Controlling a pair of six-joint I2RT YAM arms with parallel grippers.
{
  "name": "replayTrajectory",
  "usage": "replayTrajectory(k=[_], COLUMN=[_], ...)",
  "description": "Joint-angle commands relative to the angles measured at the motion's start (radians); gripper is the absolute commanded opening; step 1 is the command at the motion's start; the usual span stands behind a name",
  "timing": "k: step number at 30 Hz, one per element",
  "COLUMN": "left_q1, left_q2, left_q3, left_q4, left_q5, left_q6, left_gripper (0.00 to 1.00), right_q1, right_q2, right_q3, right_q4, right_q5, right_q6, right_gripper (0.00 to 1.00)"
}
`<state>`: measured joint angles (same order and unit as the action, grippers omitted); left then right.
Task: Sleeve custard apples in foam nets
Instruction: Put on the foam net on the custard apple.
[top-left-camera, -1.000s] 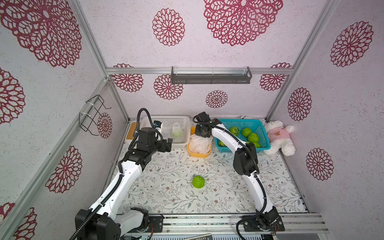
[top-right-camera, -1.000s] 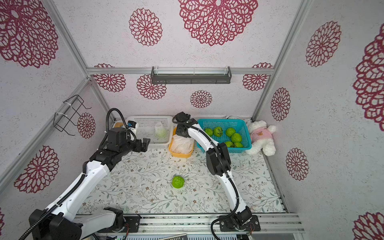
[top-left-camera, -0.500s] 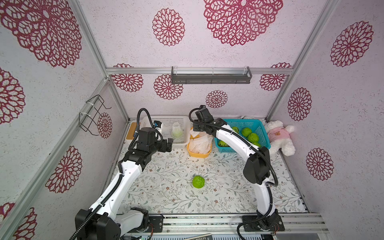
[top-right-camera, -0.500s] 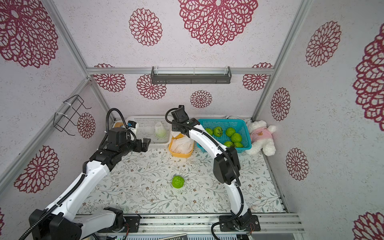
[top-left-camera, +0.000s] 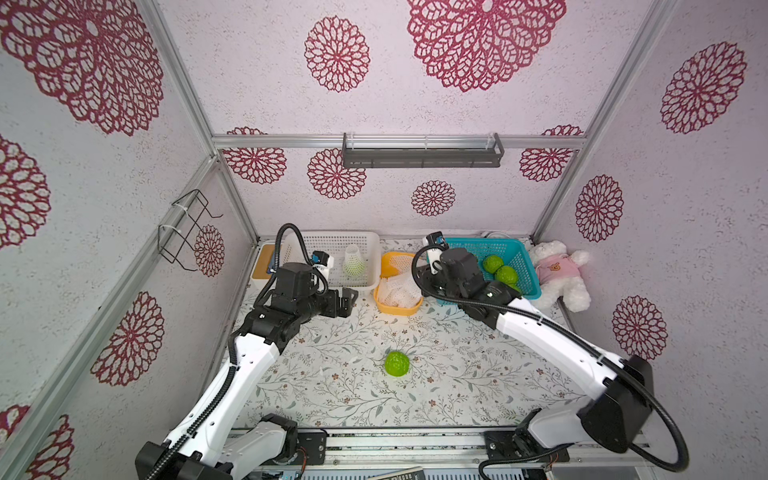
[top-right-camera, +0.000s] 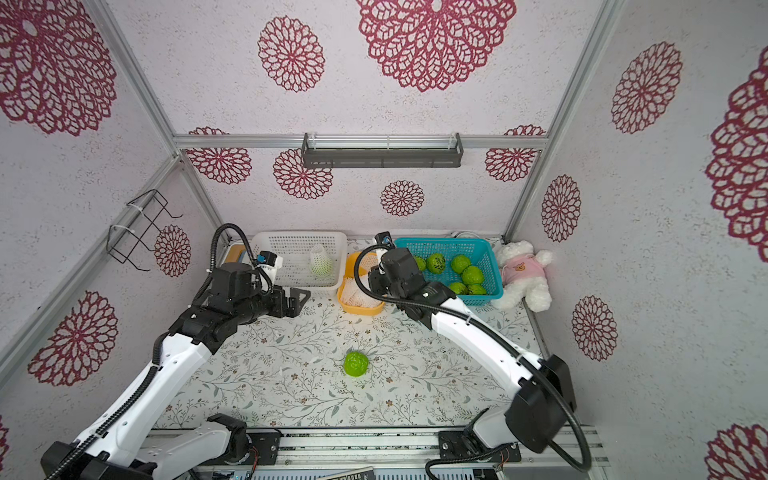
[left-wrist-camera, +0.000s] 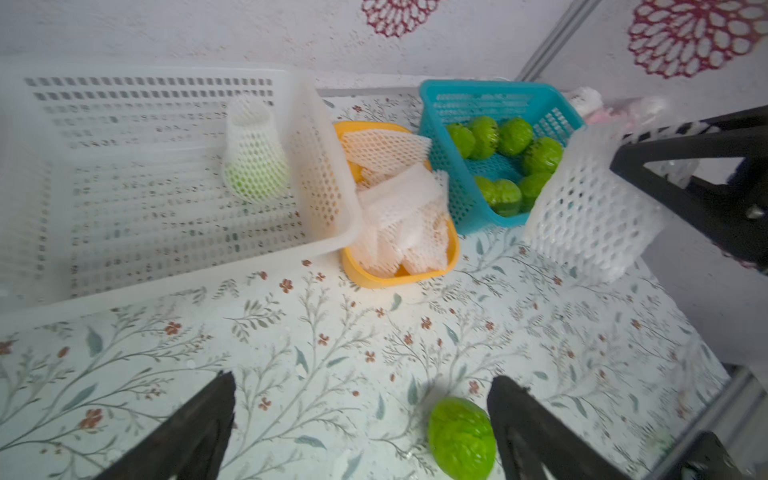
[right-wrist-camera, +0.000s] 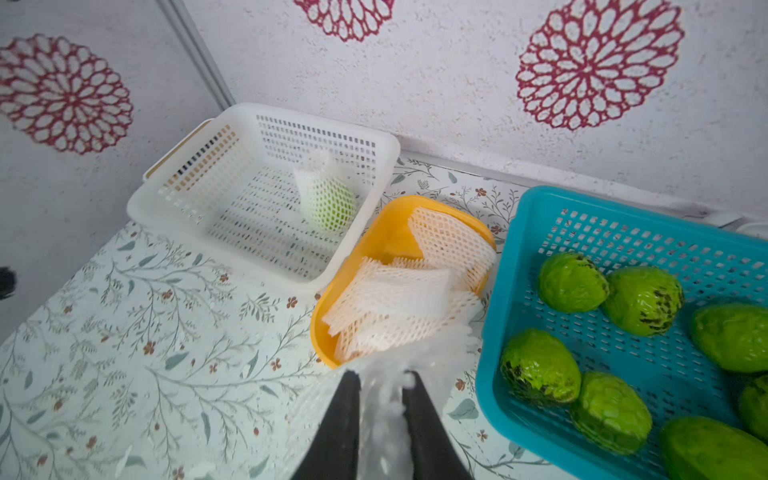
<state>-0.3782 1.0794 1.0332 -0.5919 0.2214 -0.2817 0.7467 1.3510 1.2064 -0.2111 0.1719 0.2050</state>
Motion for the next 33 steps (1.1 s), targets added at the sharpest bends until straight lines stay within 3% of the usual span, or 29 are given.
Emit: replayTrajectory(k=[1, 7, 14, 20, 33], left_q1=[-0.145, -0.297, -0.309, -0.315, -0.335], left_q2=[-0.007, -0.006, -0.036, 0.018, 0.053], left_q3=[-0.051, -0.158, -0.25, -0.275, -0.275], left_q4=[-0.096, -0.009, 0.213, 0.319, 0.411], left_q5=[0.044, 0.046, 0.107, 0.177, 0.194], left_q6=[-0.079, -0.177, -0.252, -0.265, -0.26], left_gripper=[0.97, 0.97, 0.97, 0.99, 0.71], right_q1=[0.056, 0.167, 0.198, 0.2, 0.2], right_q2=[-0.104, -0.167, -0.25, -0.285, -0.28], right_q3=[-0.135, -0.32, -0.447, -0.486, -0.482], right_q4=[0.124, 0.239, 0.339, 0.351, 0.366], right_q5=[0.016, 0.083, -0.04, -0.109, -0.126], right_q6=[-0.076, -0.072, -0.036, -0.015, -0.014], right_gripper=[0.21, 0.22, 0.23, 0.23, 0.25])
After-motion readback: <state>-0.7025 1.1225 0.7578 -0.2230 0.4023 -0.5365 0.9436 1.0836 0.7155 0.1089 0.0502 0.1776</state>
